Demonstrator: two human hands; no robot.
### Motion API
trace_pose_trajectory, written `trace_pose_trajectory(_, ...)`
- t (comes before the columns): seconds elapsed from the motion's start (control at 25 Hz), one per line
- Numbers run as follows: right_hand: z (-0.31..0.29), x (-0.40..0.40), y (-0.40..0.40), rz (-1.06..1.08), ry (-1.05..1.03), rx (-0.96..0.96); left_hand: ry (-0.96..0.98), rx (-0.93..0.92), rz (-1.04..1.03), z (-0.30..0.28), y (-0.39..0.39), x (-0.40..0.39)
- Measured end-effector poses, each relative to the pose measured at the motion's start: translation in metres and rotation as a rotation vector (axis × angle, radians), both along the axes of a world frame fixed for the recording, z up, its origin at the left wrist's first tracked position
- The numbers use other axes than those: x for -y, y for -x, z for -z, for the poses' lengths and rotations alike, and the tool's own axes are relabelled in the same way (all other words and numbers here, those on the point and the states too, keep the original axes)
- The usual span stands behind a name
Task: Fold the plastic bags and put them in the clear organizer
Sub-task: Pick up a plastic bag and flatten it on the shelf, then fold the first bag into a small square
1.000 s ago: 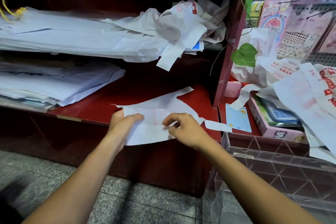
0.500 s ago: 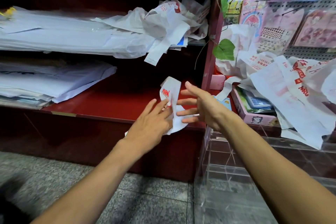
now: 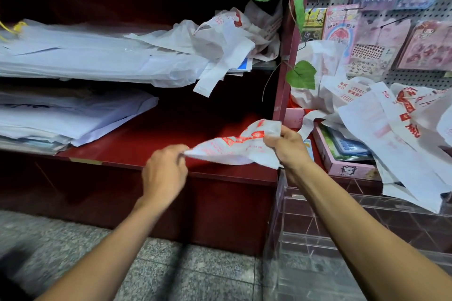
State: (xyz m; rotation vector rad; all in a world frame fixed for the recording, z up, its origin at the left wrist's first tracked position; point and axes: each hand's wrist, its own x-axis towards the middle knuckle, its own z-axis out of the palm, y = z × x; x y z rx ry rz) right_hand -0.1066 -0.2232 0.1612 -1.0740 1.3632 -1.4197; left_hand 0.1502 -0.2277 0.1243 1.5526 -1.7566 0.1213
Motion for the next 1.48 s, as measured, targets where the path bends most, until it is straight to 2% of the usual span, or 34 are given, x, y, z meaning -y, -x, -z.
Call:
trace_pose_trajectory(0.08,-0.001,0.007,0.001,-0.045,0.144,0.084,0.138,-0.328,0.032,-0.014,-0.011,0.008)
trace_pose_trajectory(0.12,-0.001,0.011,0.001,-0.072,0.194,0.153,0.256,-0.395,0.082,-0.022,-0.014,0.01)
trace_pose_trajectory(0.2,0.0,0.018,0.003,-0.107,0.219,0.266,0.4,-0.324,0.156,-0.033,-0.015,0.011)
trace_pose_trajectory(0.28,0.007,0.023,0.005,-0.048,0.115,0.239,0.412,-0.152,0.25,-0.028,-0.016,0.007)
trace_pose_trajectory(0.4,0.027,0.026,0.008,0.088,-0.155,-0.031,0.266,0.213,0.383,0.011,-0.03,0.003)
trace_pose_trajectory(0.44,0.033,0.027,0.009,0.097,-0.243,-0.145,0.15,0.268,0.415,0.023,-0.037,0.005)
trace_pose_trajectory(0.48,0.037,0.027,0.01,0.085,-0.309,-0.263,0.004,0.246,0.422,0.033,-0.042,0.005)
trace_pose_trajectory(0.56,0.042,0.027,0.013,0.066,-0.328,-0.448,-0.232,-0.006,0.446,0.039,-0.046,0.008)
trace_pose_trajectory(0.68,0.048,0.027,0.014,0.083,-0.241,-0.572,-0.448,-0.516,0.461,0.034,-0.038,0.017)
trace_pose_trajectory(0.76,0.052,0.03,0.012,0.061,-0.207,-0.54,-0.471,-0.67,0.43,0.031,-0.034,0.023)
trace_pose_trajectory(0.92,0.039,0.029,0.0,0.02,-0.1,-0.245,-0.416,-0.509,0.373,0.04,-0.032,0.029)
trace_pose_trajectory(1.0,0.038,0.027,0.002,-0.089,-0.025,-0.209,-0.396,-0.51,0.347,0.041,-0.031,0.028)
trace_pose_trajectory(1.04,0.04,0.025,0.006,-0.177,0.018,-0.279,-0.382,-0.527,0.346,0.041,-0.03,0.027)
trace_pose_trajectory(1.16,0.051,0.018,0.02,-0.434,0.112,-0.776,-0.366,-0.575,0.319,0.036,-0.027,0.026)
trace_pose_trajectory(1.24,0.057,0.015,0.026,-0.511,0.115,-0.987,-0.384,-0.604,0.327,0.032,-0.027,0.026)
trace_pose_trajectory(1.4,0.065,0.014,0.031,-0.492,0.138,-1.078,-0.422,-0.596,0.332,0.038,-0.03,0.029)
trace_pose_trajectory(1.48,0.065,0.014,0.03,-0.409,0.127,-1.005,-0.391,-0.632,0.301,0.04,-0.031,0.031)
